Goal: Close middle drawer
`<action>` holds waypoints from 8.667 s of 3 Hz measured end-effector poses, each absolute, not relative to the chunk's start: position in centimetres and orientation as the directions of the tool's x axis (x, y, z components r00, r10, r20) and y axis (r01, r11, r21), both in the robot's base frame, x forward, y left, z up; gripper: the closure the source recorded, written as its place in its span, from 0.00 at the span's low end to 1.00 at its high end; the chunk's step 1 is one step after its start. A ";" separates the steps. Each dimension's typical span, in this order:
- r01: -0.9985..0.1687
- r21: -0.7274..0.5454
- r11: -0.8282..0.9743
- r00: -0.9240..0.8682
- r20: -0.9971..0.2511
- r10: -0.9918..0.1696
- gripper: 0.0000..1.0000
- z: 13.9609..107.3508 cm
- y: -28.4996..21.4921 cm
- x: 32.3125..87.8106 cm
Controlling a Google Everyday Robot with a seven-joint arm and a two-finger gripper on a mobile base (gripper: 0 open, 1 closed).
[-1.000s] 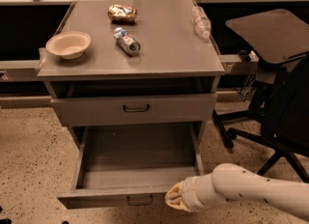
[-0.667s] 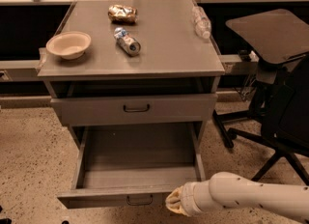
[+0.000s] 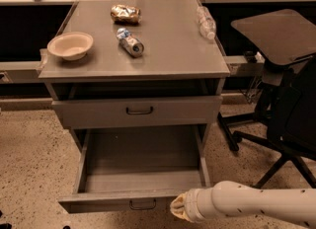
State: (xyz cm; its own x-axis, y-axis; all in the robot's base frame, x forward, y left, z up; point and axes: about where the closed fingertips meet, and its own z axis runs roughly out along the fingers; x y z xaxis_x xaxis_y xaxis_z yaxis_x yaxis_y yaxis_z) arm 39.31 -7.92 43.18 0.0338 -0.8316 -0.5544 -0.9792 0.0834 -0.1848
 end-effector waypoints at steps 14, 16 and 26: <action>-0.998 -0.018 0.063 -0.021 -0.821 -0.570 0.87 33.3 -2.1 41.3; -0.997 -0.007 0.081 -0.038 -0.841 -0.540 1.00 31.7 -1.3 41.5; -0.988 -0.105 -0.112 0.142 -0.900 -0.413 1.00 27.9 10.1 58.2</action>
Offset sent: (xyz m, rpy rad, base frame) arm 0.0233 -0.0015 -0.0304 0.0359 0.0179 -0.0628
